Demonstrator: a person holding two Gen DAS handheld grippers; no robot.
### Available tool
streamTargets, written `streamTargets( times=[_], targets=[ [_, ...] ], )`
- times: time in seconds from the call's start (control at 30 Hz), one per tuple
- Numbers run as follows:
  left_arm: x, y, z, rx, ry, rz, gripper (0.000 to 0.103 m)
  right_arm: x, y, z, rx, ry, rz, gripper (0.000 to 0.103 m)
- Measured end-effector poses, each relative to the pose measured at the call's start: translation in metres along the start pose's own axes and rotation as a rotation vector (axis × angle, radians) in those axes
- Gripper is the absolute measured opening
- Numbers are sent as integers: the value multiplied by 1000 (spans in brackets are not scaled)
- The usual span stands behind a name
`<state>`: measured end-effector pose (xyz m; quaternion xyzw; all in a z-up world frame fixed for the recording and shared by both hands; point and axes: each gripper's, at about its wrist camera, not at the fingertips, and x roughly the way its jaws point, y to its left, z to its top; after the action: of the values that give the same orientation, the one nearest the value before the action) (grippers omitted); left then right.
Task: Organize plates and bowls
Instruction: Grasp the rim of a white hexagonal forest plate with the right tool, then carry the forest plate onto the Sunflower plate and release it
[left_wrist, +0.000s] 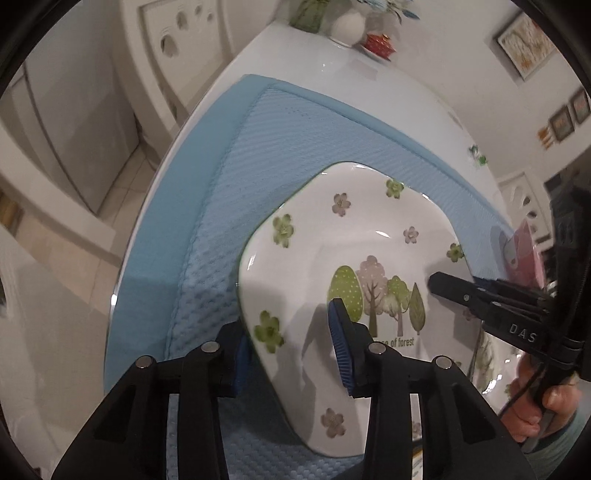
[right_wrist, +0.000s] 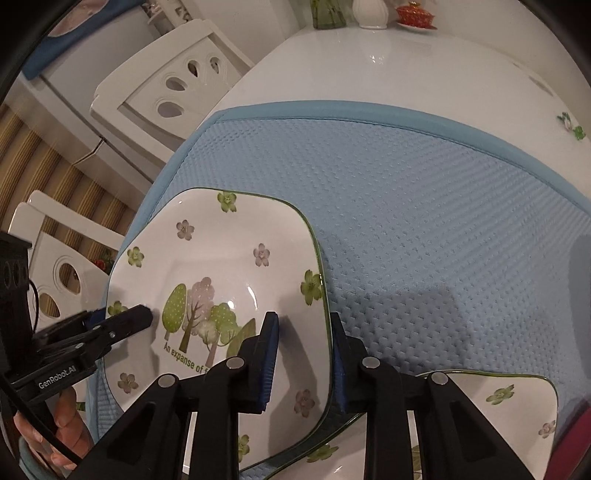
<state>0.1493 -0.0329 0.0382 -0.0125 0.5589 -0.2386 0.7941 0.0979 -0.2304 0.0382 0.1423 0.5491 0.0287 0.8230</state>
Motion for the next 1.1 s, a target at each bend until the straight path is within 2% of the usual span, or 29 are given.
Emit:
streamTargets(
  times=[0.1, 0.37, 0.57, 0.87, 1.1],
  targets=[
    [0, -5, 3, 37, -1, 40, 35, 0, 0, 1, 6, -2, 1, 25],
    [-6, -2, 2, 6, -13, 30, 35, 0, 3, 0, 4, -3, -4, 25],
    [-17, -14, 4, 35, -52, 46, 35, -10, 2, 5, 28, -34, 4, 26],
    [-47, -20, -2, 45, -91, 54, 35, -38, 13, 5, 18, -76, 0, 26],
    [-84, -28, -20, 51, -135, 70, 35, -61, 29, -20, 24, -75, 16, 26]
  ],
)
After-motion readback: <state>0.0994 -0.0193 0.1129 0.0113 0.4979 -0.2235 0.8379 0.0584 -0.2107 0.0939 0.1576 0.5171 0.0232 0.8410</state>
